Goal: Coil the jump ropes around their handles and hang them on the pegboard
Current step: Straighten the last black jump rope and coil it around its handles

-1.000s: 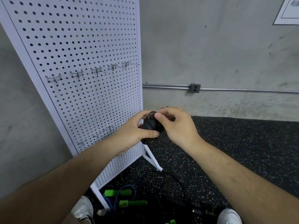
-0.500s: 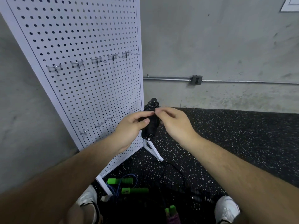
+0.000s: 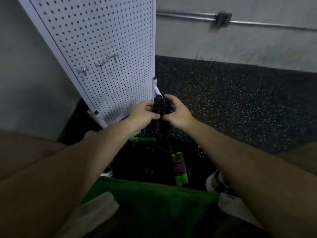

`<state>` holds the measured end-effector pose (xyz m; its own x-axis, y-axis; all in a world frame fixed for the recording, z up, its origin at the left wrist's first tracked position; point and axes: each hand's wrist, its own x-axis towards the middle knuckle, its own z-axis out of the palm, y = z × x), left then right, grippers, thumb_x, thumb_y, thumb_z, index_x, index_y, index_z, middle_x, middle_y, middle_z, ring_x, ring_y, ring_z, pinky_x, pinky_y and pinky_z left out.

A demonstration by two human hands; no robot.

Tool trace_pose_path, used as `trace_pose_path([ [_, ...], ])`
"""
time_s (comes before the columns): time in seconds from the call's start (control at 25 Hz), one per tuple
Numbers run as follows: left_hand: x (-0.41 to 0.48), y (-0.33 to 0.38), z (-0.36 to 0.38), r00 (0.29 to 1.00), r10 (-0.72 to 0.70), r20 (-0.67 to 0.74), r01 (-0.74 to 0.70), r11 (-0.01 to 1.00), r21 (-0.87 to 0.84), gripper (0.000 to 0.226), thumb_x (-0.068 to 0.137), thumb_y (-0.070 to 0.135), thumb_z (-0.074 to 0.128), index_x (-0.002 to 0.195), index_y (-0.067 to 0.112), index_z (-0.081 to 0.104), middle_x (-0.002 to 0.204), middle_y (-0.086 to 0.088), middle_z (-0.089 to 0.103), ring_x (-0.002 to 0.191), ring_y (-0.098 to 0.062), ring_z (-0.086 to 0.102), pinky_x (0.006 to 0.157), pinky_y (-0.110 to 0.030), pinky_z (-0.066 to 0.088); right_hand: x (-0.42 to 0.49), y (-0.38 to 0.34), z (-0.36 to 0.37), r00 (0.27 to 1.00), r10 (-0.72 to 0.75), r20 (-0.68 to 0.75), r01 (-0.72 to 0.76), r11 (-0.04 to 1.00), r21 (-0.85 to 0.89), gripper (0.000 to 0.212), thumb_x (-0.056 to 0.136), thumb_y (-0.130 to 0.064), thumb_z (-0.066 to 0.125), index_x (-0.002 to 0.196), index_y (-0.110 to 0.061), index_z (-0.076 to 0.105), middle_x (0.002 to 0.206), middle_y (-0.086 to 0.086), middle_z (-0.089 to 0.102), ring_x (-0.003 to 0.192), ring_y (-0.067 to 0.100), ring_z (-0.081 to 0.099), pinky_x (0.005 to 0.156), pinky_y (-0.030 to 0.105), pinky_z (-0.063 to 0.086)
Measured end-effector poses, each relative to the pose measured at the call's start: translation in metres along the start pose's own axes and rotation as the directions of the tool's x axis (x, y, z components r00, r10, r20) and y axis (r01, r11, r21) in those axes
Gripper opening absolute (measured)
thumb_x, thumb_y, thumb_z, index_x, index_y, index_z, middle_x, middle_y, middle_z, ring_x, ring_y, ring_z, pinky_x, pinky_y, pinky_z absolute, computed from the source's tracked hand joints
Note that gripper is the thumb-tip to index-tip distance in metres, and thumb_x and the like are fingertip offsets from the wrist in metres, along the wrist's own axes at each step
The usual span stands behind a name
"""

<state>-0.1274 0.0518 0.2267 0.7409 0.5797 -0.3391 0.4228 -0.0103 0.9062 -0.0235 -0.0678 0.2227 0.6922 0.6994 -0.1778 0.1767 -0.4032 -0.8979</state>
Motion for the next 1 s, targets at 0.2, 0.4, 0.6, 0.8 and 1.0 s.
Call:
trace_pose_path([
  [0.2, -0.008, -0.098, 0.033, 0.977, -0.209, 0.03, 0.206, 0.975, 0.084, 0.053, 0.082, -0.004, 0.074, 0.125, 0.011, 0.048, 0.113, -0.003, 0.06, 0.106, -0.021, 0.059, 0.084, -0.027, 0.044, -0.03, 0.084, 0.05, 0.981, 0.18, 0.068, -0.174, 0.98, -0.092, 0.081, 0.074, -0.002, 0.081, 0.145, -0.019, 0.046, 0.12, -0.001, 0.06, 0.108, 0.01, 0.057, 0.086, 0.008, 0.036],
  [0.4, -0.002, -0.155, 0.04, 0.937, -0.33, 0.11, 0.29, 0.915, 0.279, 0.097, 0.08, 0.012, 0.079, 0.156, 0.023, 0.019, 0.127, -0.011, 0.059, 0.104, -0.025, 0.062, 0.081, -0.031, 0.052, -0.04, 0.131, 0.08, 0.942, 0.291, 0.164, -0.258, 0.946, -0.196, 0.076, 0.08, -0.018, 0.077, 0.145, -0.03, 0.041, 0.116, -0.004, 0.06, 0.111, 0.02, 0.062, 0.091, 0.028, 0.049],
  [0.6, -0.002, -0.176, 0.044, 0.873, -0.439, 0.212, 0.245, 0.772, 0.586, 0.096, 0.075, 0.031, 0.076, 0.154, 0.022, 0.023, 0.133, -0.012, 0.048, 0.114, -0.03, 0.056, 0.095, -0.044, 0.054, -0.045, 0.15, 0.086, 0.811, 0.455, 0.368, -0.318, 0.871, -0.375, 0.089, 0.079, -0.016, 0.072, 0.152, -0.027, 0.022, 0.126, 0.008, 0.059, 0.106, 0.027, 0.063, 0.085, 0.037, 0.056],
  [0.8, 0.01, -0.168, 0.061, 0.941, -0.296, 0.163, 0.091, 0.686, 0.722, 0.072, 0.087, 0.036, 0.064, 0.15, 0.022, 0.034, 0.145, -0.01, 0.034, 0.132, -0.031, 0.034, 0.108, -0.041, 0.038, -0.039, 0.164, 0.076, 0.818, 0.461, 0.344, -0.319, 0.861, -0.396, 0.07, 0.09, -0.027, 0.056, 0.152, -0.032, 0.025, 0.126, 0.007, 0.061, 0.092, 0.021, 0.062, 0.058, 0.025, 0.044],
  [1.0, 0.037, -0.159, 0.095, 0.959, -0.12, 0.255, -0.101, 0.697, 0.709, 0.052, 0.097, 0.033, 0.053, 0.148, 0.027, 0.042, 0.149, -0.003, 0.04, 0.136, -0.027, 0.035, 0.111, -0.042, 0.034, -0.032, 0.183, 0.054, 0.913, 0.366, 0.18, -0.282, 0.886, -0.369, 0.048, 0.1, -0.03, 0.044, 0.147, -0.032, 0.034, 0.116, 0.007, 0.067, 0.089, 0.023, 0.061, 0.067, 0.031, 0.045],
])
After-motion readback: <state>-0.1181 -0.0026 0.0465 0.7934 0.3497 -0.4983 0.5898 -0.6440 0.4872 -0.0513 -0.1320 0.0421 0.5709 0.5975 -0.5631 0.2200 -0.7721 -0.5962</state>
